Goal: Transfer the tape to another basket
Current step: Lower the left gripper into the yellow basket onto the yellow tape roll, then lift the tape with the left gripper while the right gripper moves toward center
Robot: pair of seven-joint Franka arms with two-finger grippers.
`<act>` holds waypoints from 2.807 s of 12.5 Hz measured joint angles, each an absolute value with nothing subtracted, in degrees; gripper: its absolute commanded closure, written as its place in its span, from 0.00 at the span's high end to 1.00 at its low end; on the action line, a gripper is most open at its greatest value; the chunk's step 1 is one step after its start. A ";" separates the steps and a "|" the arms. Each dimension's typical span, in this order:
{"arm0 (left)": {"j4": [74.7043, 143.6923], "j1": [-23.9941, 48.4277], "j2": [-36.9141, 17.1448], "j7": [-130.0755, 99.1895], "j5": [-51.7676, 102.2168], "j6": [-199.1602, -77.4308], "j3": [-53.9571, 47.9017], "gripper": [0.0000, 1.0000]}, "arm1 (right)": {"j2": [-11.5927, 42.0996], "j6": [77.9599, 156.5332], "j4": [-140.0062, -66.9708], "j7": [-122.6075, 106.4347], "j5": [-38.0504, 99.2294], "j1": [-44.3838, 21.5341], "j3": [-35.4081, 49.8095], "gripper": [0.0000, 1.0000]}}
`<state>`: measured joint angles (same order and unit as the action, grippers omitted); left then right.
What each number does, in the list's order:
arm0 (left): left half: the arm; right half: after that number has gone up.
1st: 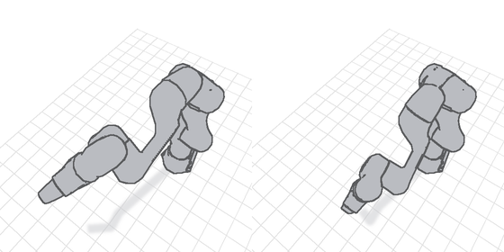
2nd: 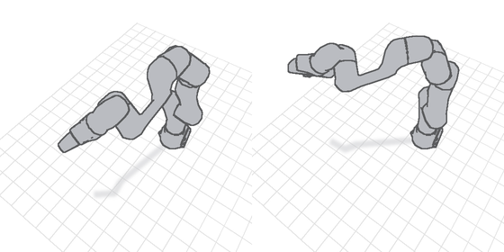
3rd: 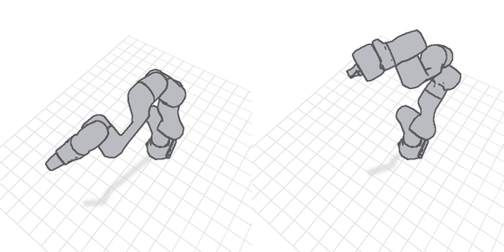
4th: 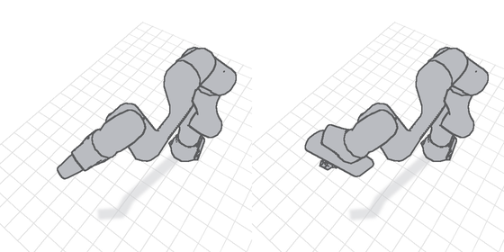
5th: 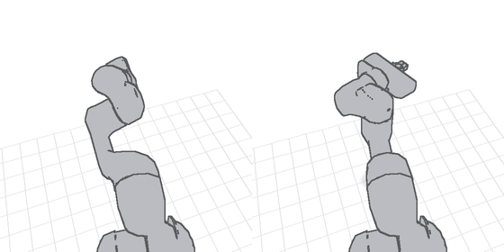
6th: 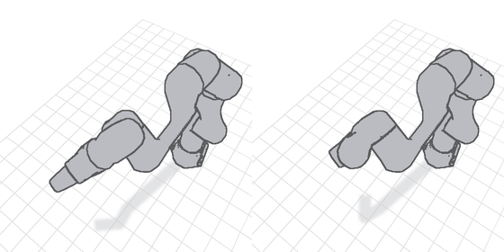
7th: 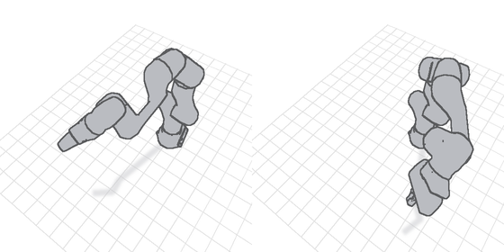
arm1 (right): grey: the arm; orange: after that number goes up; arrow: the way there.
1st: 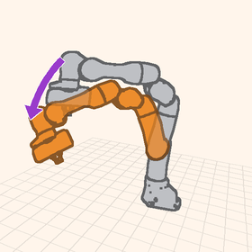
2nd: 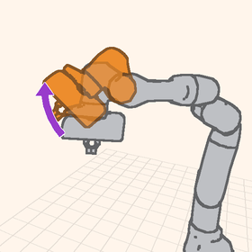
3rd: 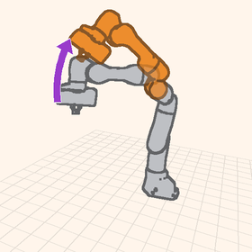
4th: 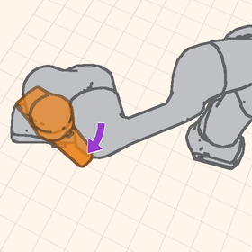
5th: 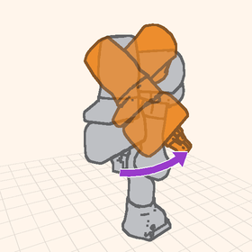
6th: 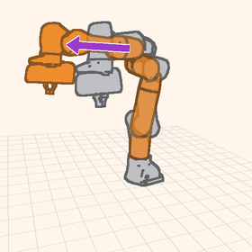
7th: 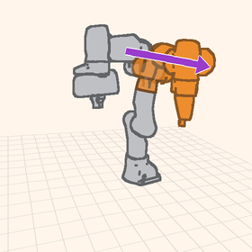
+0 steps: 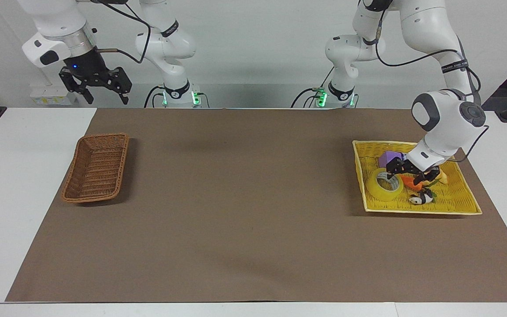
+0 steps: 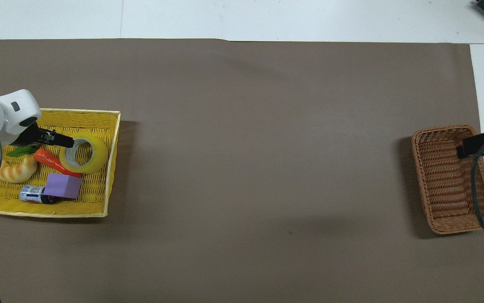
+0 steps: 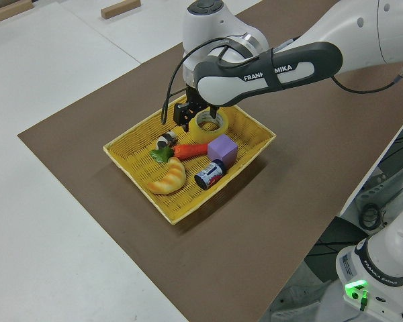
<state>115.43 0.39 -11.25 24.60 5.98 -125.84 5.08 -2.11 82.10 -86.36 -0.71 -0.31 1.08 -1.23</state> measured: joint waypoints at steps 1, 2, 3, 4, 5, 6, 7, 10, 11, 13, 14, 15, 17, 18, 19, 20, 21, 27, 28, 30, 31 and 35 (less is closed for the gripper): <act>115.93 0.39 -11.34 24.60 6.65 -126.80 5.08 0.83 | -2.11 82.10 -86.36 -0.71 -0.31 1.08 -1.23 1.00; 116.21 0.38 -11.42 24.60 7.51 -127.24 5.08 0.83 | -2.11 82.10 -86.36 -0.71 -0.31 1.08 -1.23 1.00; 116.53 0.38 -11.43 24.60 8.09 -127.33 5.09 0.82 | -2.11 82.10 -86.36 -0.71 -0.31 1.08 -1.23 1.00; 116.99 0.38 -11.45 24.59 8.28 -127.36 5.09 0.81 | -2.11 82.10 -86.36 -0.71 -0.31 1.08 -1.24 1.00; 117.46 0.38 -11.45 24.57 8.35 -127.43 5.09 0.77 | -2.11 82.10 -86.36 -0.71 -0.31 1.08 -1.23 1.00; 117.92 0.37 -11.46 24.55 8.39 -127.55 5.10 0.67 | -2.11 82.10 -86.36 -0.71 -0.31 1.08 -1.23 1.00; 118.26 0.35 -11.46 24.46 8.43 -127.75 5.11 0.47 | -2.11 82.12 -86.36 -0.71 -0.31 1.08 -1.23 1.00; 118.52 0.24 -11.45 24.32 8.47 -127.83 5.20 0.00 | -2.11 82.13 -86.36 -0.71 -0.31 1.03 -1.18 1.00; 118.51 0.15 -11.45 24.32 8.48 -127.84 5.34 0.00 | -2.11 82.13 -86.36 -0.71 -0.27 0.87 -1.11 1.00; 118.36 0.10 -11.44 24.42 8.52 -127.94 5.35 0.00 | -2.15 82.13 -86.58 -0.71 0.56 0.66 -1.09 1.00; 117.74 0.10 -11.42 24.42 8.52 -128.20 5.35 0.00 | -2.44 82.68 -87.33 -0.71 1.76 0.68 -1.14 1.00; 116.87 0.10 -11.38 24.42 8.52 -128.27 5.35 0.00 | -2.90 84.56 -88.73 -0.71 3.09 0.67 -1.14 1.00; 114.39 0.10 -11.14 24.42 8.52 -127.09 5.32 0.00 | -4.19 89.62 -92.65 -0.71 7.38 0.47 -1.10 1.00; 112.88 0.10 -11.00 24.42 8.52 -125.57 5.28 0.00 | -4.82 91.77 -94.30 -0.71 10.13 0.42 -1.10 1.00; 111.49 0.10 -10.74 24.42 8.52 -124.10 5.23 0.00 | -5.34 93.73 -95.65 -0.71 12.82 0.41 -1.11 1.00; 110.51 0.12 -10.27 24.42 8.53 -123.21 5.12 0.00 | -5.72 95.48 -96.92 -0.71 15.44 0.40 -1.10 1.00; 109.99 0.23 -9.56 24.40 8.54 -122.78 4.96 0.00 | -5.87 97.25 -98.27 -0.76 18.04 0.38 -1.10 1.00; 108.39 1.54 -6.15 22.52 13.44 -119.80 2.99 0.00 | -3.08 108.13 -106.61 -3.00 30.21 -1.93 -1.00 1.00; 108.35 2.72 -6.15 20.40 13.54 -119.79 2.81 0.00 | -2.54 111.01 -107.93 -3.04 31.53 -3.58 -0.97 1.00; 108.35 4.96 -6.16 17.74 13.56 -119.78 2.58 0.00 | -2.15 118.09 -111.07 -3.04 34.50 -7.85 -0.79 1.00; 108.35 5.49 -6.16 17.48 13.56 -119.78 2.53 0.00 | -2.06 121.15 -112.55 -3.04 35.71 -9.99 -0.73 1.00; 108.40 6.63 -6.32 16.75 13.57 -119.74 2.44 0.00 | -0.19 136.11 -117.03 -2.73 43.06 -19.25 -0.62 1.00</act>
<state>108.40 6.63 -6.32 16.75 13.57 -119.74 2.44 -0.19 136.11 -117.03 -2.73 43.06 -19.25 -0.62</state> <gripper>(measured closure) 0.784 0.000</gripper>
